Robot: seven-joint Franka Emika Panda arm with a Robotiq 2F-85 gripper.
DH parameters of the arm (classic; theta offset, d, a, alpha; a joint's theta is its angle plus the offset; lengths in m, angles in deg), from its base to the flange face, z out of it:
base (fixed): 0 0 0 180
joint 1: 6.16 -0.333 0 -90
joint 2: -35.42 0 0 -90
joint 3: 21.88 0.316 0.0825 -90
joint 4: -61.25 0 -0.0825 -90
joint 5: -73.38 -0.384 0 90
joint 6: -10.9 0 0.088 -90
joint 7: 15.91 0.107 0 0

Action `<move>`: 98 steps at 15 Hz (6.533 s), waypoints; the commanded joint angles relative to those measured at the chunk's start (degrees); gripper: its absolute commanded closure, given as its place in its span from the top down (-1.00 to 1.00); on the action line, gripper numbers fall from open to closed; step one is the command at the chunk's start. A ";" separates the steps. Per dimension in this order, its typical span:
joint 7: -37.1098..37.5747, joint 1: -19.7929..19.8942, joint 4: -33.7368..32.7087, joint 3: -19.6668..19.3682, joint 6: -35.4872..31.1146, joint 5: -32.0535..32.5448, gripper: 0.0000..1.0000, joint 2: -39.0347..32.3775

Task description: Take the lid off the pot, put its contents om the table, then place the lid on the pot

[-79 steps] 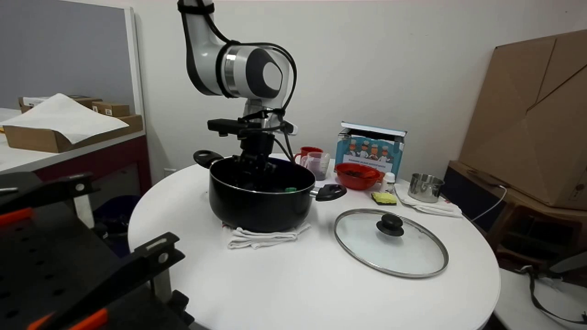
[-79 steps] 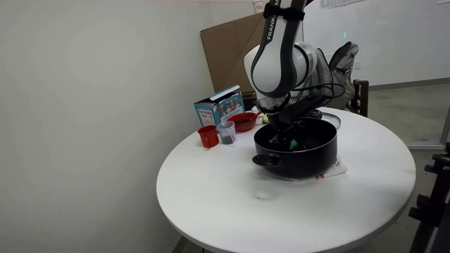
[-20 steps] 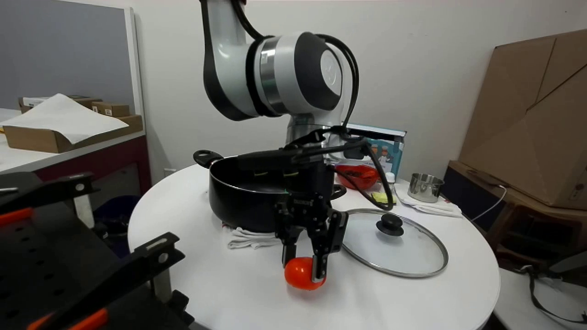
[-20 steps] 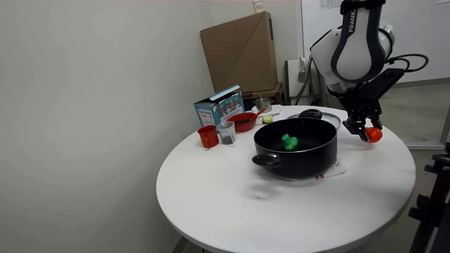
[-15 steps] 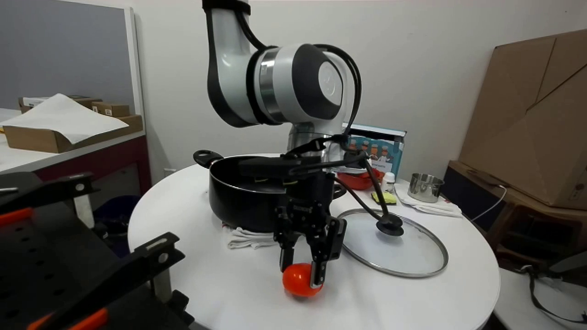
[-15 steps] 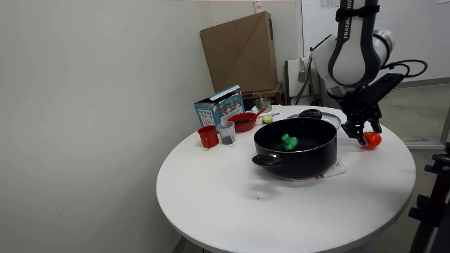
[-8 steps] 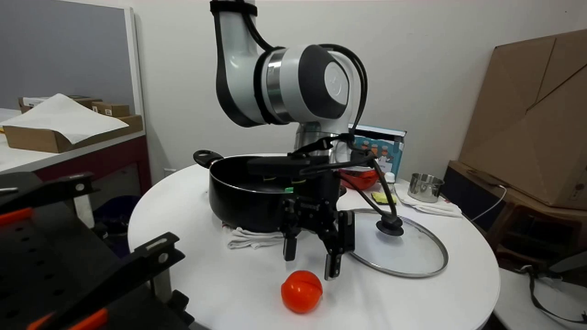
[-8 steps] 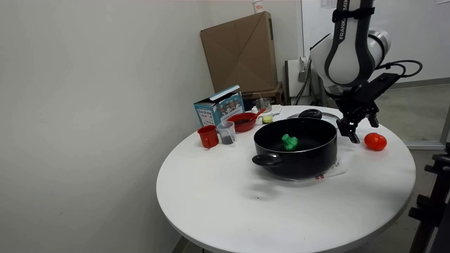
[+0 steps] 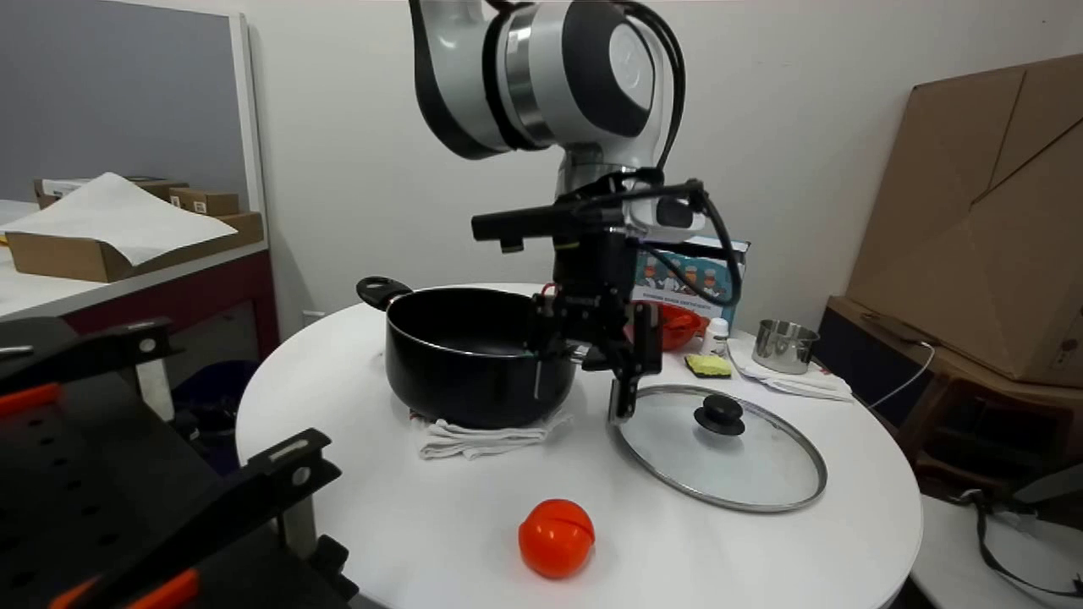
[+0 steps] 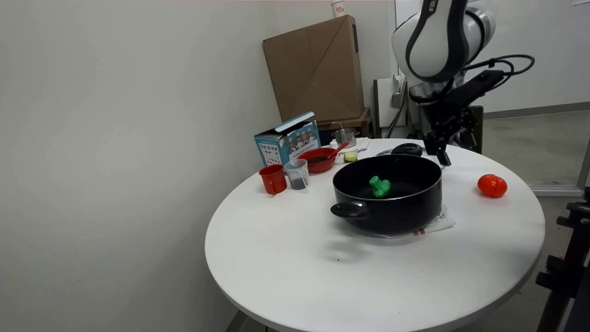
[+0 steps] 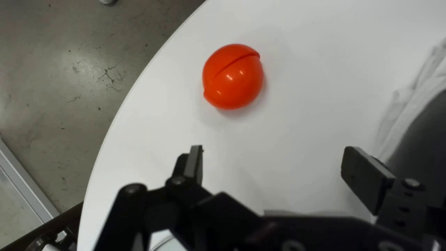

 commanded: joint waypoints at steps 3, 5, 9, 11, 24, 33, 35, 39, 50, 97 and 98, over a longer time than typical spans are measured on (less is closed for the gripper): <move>-1.96 0.28 1.68 4.00 8.46 -2.29 1.00 12.06; -0.95 -0.88 0.69 6.09 7.30 -1.92 1.00 13.03; 1.62 -3.30 -3.34 10.72 6.37 -4.16 1.00 12.81; 3.90 -4.33 -5.93 12.11 6.01 -6.65 1.00 11.52; 13.01 -5.61 -14.02 8.76 4.52 -9.67 1.00 -1.49; 13.52 -6.45 -18.62 3.93 2.45 -7.98 1.00 -9.31; 13.43 -6.61 -19.66 3.49 2.43 -8.10 1.00 -10.60; 13.37 -7.69 -20.80 3.40 2.99 -7.95 1.00 -11.82; 10.22 -9.87 -17.32 10.35 2.90 -9.49 1.00 -5.25; 7.81 -12.88 -15.59 6.96 3.01 -7.20 -0.83 -1.89; 6.95 -12.39 -13.90 7.52 3.55 -7.43 -0.83 0.50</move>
